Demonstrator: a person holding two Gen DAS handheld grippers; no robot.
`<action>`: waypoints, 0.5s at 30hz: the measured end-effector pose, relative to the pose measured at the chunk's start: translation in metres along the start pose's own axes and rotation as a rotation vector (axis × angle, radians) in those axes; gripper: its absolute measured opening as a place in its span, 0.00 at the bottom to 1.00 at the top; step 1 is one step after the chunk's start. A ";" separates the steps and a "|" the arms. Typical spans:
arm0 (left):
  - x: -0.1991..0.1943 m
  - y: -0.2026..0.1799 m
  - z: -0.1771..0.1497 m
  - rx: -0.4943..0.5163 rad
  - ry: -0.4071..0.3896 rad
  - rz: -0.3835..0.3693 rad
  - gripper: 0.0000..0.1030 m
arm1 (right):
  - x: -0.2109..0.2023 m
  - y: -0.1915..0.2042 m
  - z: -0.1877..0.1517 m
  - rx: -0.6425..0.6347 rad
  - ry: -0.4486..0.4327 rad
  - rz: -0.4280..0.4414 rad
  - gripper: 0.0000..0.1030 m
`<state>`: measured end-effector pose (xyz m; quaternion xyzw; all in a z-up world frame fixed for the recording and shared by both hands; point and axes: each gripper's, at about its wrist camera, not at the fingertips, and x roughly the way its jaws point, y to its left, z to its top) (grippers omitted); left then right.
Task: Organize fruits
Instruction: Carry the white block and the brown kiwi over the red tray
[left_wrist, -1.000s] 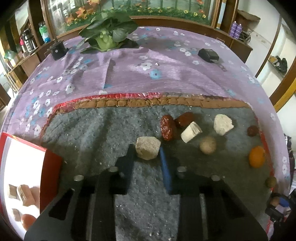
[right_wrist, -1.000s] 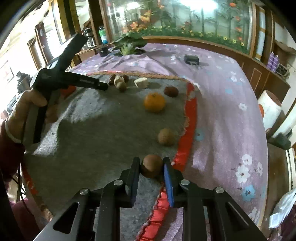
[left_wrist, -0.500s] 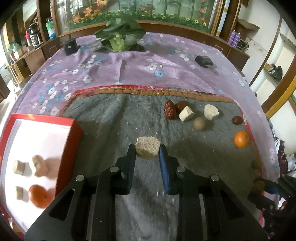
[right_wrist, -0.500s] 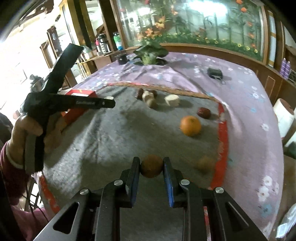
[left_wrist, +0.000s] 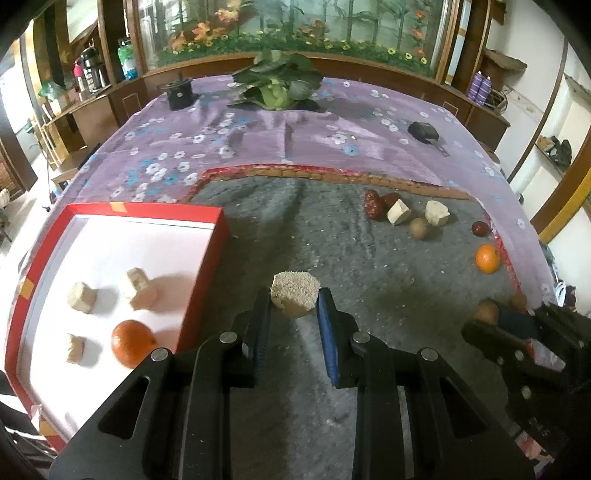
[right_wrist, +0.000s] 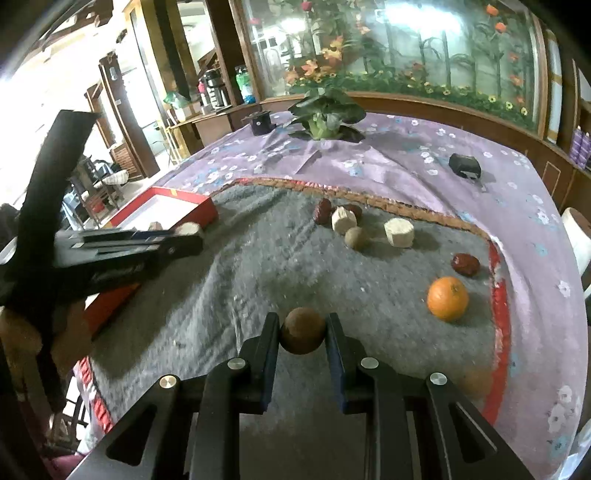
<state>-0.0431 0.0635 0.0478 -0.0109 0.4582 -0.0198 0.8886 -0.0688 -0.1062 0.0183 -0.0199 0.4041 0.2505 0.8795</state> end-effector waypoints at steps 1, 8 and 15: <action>-0.002 0.001 -0.001 0.001 -0.005 0.003 0.24 | 0.003 0.002 0.002 0.004 0.000 -0.003 0.24; -0.012 0.013 -0.004 -0.008 -0.021 0.002 0.24 | 0.012 0.014 0.012 0.008 0.011 -0.008 0.24; -0.023 0.026 -0.003 -0.020 -0.041 0.004 0.24 | 0.017 0.038 0.027 -0.031 0.006 0.009 0.24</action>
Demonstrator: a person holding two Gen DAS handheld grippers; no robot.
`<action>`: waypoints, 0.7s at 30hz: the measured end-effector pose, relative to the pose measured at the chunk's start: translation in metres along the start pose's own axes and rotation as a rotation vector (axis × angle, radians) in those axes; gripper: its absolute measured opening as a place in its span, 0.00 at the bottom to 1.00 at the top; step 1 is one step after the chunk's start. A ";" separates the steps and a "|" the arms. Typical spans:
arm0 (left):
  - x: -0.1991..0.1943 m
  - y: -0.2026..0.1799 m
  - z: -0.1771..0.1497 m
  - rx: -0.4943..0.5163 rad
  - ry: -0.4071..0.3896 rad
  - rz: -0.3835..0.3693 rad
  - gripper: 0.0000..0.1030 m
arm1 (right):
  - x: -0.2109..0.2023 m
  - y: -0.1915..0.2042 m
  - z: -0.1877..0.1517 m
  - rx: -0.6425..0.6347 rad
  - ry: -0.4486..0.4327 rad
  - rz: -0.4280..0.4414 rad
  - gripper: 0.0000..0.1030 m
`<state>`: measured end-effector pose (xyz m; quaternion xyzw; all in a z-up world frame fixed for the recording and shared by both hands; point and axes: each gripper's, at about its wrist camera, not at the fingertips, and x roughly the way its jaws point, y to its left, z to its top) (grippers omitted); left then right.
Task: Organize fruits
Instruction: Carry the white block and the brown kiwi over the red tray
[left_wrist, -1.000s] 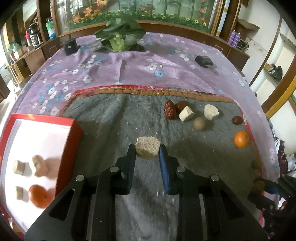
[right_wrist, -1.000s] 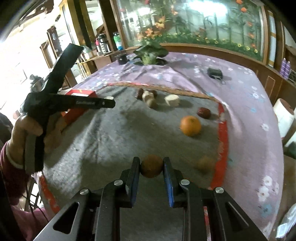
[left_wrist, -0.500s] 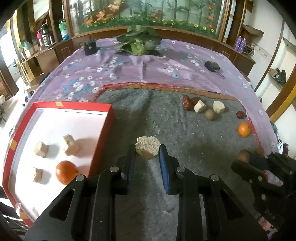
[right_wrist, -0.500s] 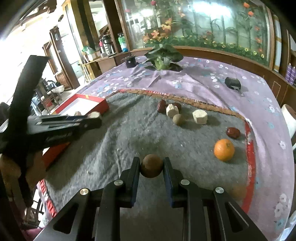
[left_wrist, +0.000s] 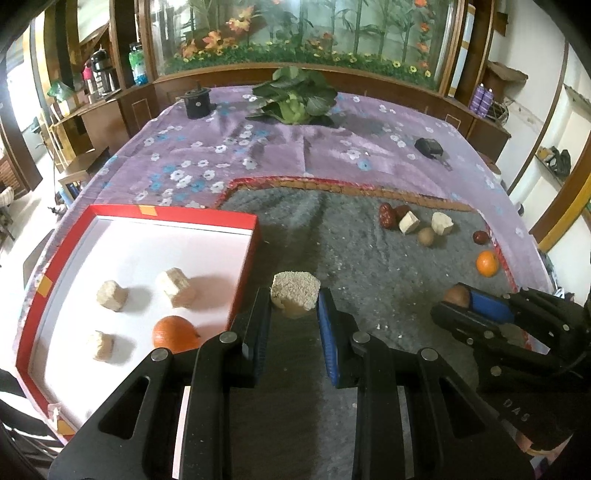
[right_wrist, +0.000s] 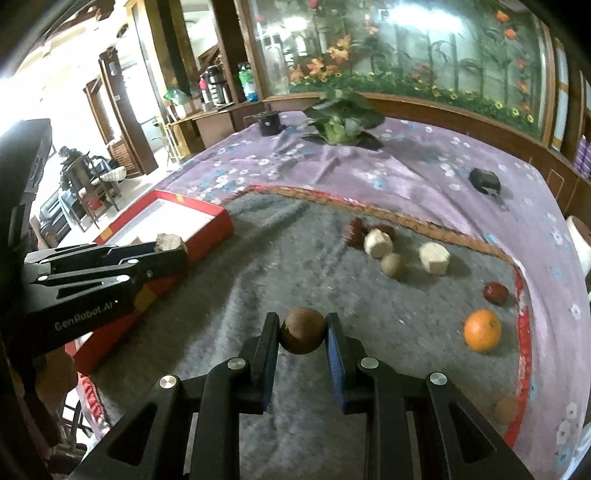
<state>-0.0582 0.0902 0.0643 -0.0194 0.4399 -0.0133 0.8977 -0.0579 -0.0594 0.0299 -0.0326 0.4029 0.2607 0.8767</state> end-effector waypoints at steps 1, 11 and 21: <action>-0.002 0.003 0.001 -0.004 -0.004 0.003 0.24 | 0.001 0.004 0.003 -0.008 -0.002 0.004 0.24; -0.014 0.053 0.009 -0.080 -0.021 0.034 0.24 | 0.021 0.054 0.034 -0.098 -0.001 0.082 0.23; 0.000 0.140 0.021 -0.237 0.005 0.134 0.24 | 0.068 0.100 0.069 -0.195 0.040 0.160 0.23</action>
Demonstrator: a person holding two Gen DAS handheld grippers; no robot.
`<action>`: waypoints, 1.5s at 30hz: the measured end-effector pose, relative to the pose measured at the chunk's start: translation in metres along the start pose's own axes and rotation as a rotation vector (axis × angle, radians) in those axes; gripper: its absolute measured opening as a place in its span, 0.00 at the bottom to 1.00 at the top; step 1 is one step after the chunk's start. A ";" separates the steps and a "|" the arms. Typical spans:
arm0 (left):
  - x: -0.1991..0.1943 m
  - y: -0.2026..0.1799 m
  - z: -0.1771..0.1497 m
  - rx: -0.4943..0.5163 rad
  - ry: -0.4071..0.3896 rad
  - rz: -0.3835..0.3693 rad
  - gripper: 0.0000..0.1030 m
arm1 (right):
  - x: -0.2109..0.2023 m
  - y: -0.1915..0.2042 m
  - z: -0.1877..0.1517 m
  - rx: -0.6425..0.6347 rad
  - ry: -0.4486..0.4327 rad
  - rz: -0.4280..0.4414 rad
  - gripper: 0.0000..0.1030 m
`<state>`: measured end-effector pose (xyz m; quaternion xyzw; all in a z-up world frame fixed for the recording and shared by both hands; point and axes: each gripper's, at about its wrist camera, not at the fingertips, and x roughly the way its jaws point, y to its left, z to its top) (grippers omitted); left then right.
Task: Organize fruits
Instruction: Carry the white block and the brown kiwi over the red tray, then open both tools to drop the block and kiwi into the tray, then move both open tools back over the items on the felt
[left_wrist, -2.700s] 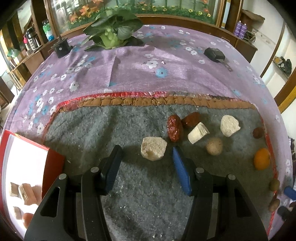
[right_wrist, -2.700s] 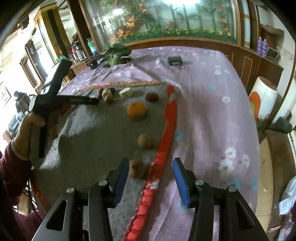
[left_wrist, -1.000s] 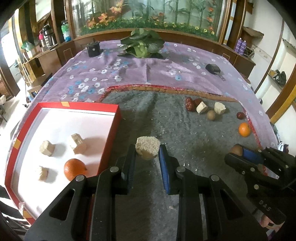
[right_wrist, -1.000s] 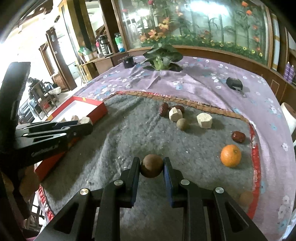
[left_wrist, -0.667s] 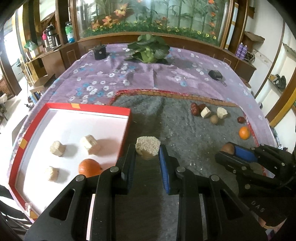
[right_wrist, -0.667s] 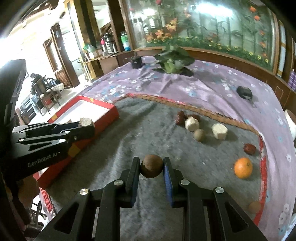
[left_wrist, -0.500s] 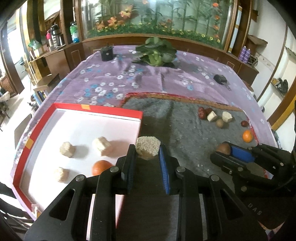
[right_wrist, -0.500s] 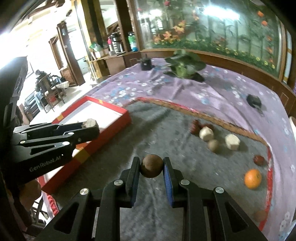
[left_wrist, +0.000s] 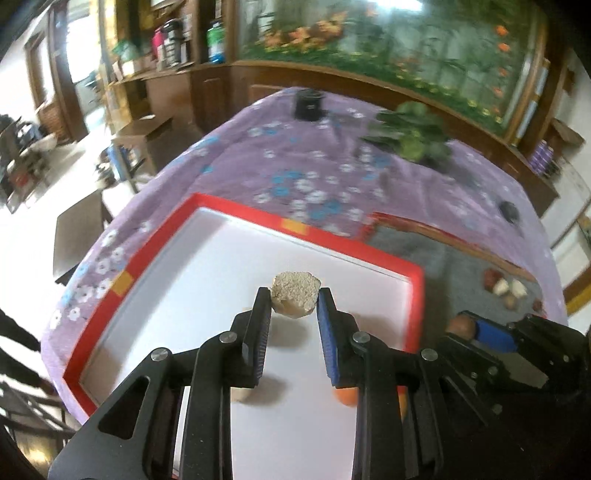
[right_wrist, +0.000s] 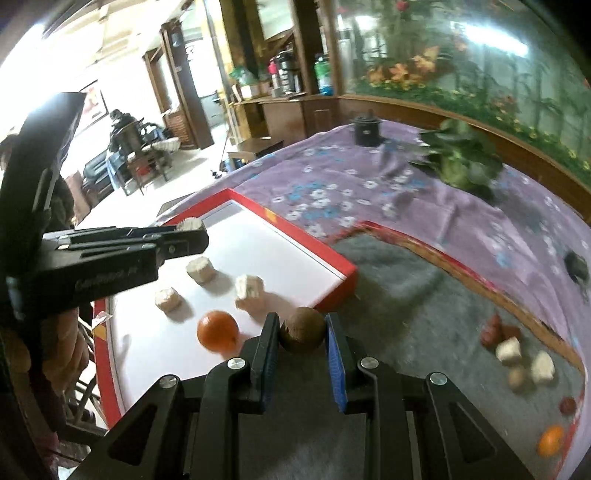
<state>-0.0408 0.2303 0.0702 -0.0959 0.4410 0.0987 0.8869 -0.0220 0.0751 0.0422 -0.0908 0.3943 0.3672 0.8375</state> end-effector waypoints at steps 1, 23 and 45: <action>0.003 0.004 0.001 -0.008 0.008 0.003 0.24 | 0.006 0.002 0.004 -0.005 0.005 0.005 0.23; 0.057 0.046 0.005 -0.172 0.124 0.086 0.46 | 0.054 -0.002 0.018 0.016 0.050 0.038 0.31; -0.004 -0.095 -0.018 0.074 0.018 -0.056 0.51 | -0.078 -0.085 -0.078 0.183 -0.017 -0.172 0.48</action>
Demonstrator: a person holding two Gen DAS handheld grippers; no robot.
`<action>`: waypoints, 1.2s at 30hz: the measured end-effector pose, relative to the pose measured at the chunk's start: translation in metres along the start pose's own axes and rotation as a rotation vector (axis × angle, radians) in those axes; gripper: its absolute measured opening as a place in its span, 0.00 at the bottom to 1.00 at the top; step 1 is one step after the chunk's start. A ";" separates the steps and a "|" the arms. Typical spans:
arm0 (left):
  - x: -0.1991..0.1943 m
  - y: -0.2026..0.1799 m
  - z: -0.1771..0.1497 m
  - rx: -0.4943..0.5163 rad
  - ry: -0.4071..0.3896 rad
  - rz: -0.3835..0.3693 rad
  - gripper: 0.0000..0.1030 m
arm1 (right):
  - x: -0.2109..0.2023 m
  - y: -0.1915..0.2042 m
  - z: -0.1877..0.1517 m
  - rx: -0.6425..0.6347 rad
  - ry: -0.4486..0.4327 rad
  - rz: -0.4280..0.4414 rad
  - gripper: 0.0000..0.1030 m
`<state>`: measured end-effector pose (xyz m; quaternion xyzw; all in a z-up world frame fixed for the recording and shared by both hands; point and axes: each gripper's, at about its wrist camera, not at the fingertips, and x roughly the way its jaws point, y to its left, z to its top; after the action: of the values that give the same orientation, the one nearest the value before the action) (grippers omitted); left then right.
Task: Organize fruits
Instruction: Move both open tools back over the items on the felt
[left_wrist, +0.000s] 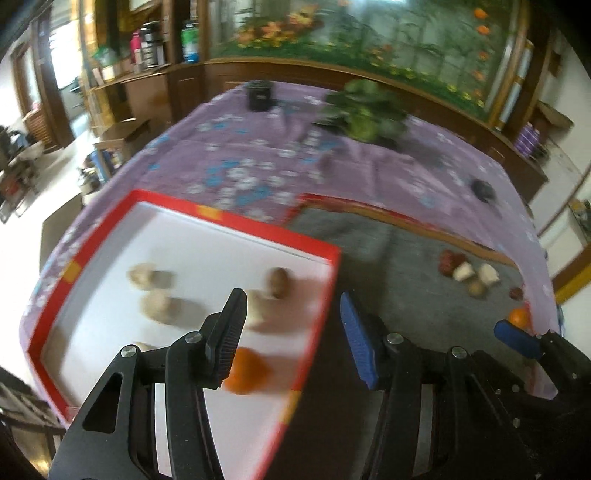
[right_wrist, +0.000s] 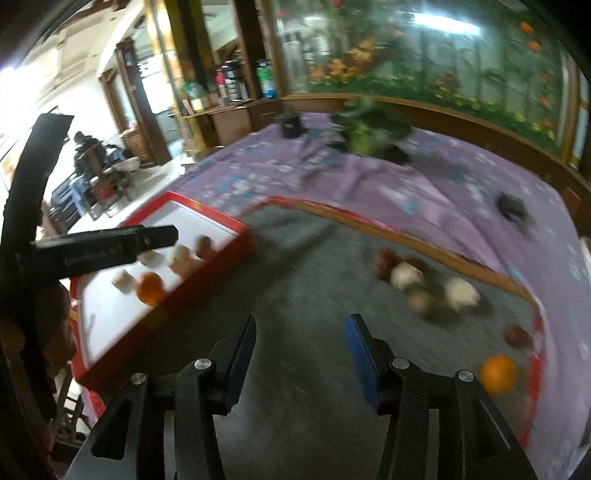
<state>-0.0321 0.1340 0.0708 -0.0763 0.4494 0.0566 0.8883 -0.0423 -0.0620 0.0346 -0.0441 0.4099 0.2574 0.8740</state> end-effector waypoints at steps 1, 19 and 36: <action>0.002 -0.011 0.000 0.017 0.009 -0.014 0.51 | -0.003 -0.007 -0.005 0.010 0.001 -0.011 0.48; 0.063 -0.114 0.027 0.081 0.141 -0.144 0.51 | -0.034 -0.086 -0.045 0.160 -0.007 -0.058 0.48; 0.093 -0.096 0.049 0.089 0.164 0.028 0.56 | -0.033 -0.083 -0.037 0.137 -0.030 0.004 0.48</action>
<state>0.0775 0.0522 0.0328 -0.0350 0.5236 0.0425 0.8502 -0.0452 -0.1579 0.0230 0.0203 0.4136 0.2310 0.8804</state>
